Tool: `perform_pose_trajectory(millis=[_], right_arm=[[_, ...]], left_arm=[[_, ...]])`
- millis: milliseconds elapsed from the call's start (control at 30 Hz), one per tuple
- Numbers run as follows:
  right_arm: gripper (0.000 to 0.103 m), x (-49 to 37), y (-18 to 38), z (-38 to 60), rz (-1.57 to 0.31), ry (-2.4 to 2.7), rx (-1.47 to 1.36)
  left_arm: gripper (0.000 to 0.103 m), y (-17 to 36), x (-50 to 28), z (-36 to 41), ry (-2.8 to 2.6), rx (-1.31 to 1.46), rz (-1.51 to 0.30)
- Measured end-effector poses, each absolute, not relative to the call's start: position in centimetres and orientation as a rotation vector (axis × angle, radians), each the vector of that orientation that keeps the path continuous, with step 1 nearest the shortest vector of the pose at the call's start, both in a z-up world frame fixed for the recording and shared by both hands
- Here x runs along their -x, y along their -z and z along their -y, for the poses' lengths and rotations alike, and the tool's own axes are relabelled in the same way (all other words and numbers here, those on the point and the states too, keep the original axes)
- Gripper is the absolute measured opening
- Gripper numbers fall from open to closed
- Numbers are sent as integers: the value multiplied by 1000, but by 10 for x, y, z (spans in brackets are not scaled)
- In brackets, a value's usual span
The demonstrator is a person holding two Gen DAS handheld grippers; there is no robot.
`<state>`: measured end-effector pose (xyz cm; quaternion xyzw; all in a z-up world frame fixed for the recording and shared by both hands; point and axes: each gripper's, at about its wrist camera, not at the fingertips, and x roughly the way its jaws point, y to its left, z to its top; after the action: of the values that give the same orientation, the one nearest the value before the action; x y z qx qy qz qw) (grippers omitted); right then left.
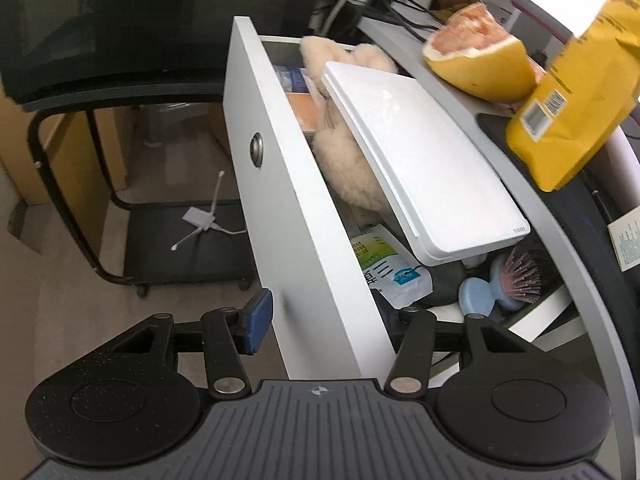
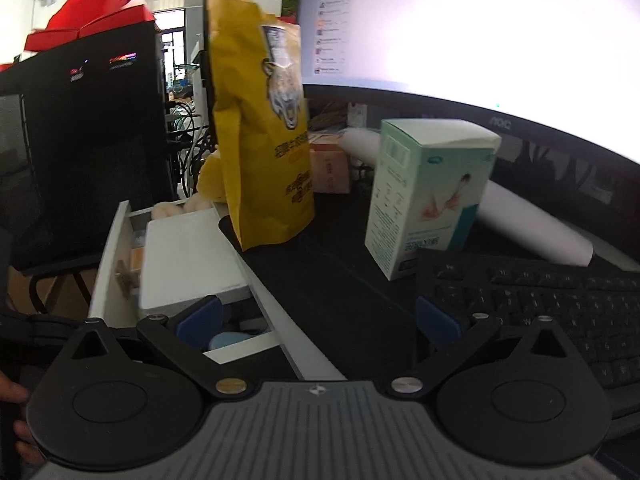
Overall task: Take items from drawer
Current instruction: 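Lower both tools toward the white case inside the drawer, then close the right tool on the white case edge while the left tool hovers nearby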
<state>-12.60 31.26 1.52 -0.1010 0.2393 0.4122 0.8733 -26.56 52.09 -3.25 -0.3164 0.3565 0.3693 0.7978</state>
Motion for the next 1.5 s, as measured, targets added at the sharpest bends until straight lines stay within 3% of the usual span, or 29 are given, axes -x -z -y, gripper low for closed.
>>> perform_pose_trajectory(millis=[500,767,1033,1200,1333,1500], right_arm=[[103,146,-9,-335,-495,-991,275],[103,142,-3,-350,-534,-1045,268],[103,139,1,-369,-559,-1084,249],[101,144,4,-381,-580,-1102,216],[92,147,9,-391,-615,-1101,205],[91,147,16,-401,-670,-1098,178]], left_arm=[[64,37,304,-533,-826,665,-747],[60,26,298,-516,-859,566,-714],[75,10,303,-504,-921,392,-637],[78,14,305,-493,-911,315,-627],[79,15,307,-481,-909,240,-614],[84,16,311,-463,-886,142,-571]])
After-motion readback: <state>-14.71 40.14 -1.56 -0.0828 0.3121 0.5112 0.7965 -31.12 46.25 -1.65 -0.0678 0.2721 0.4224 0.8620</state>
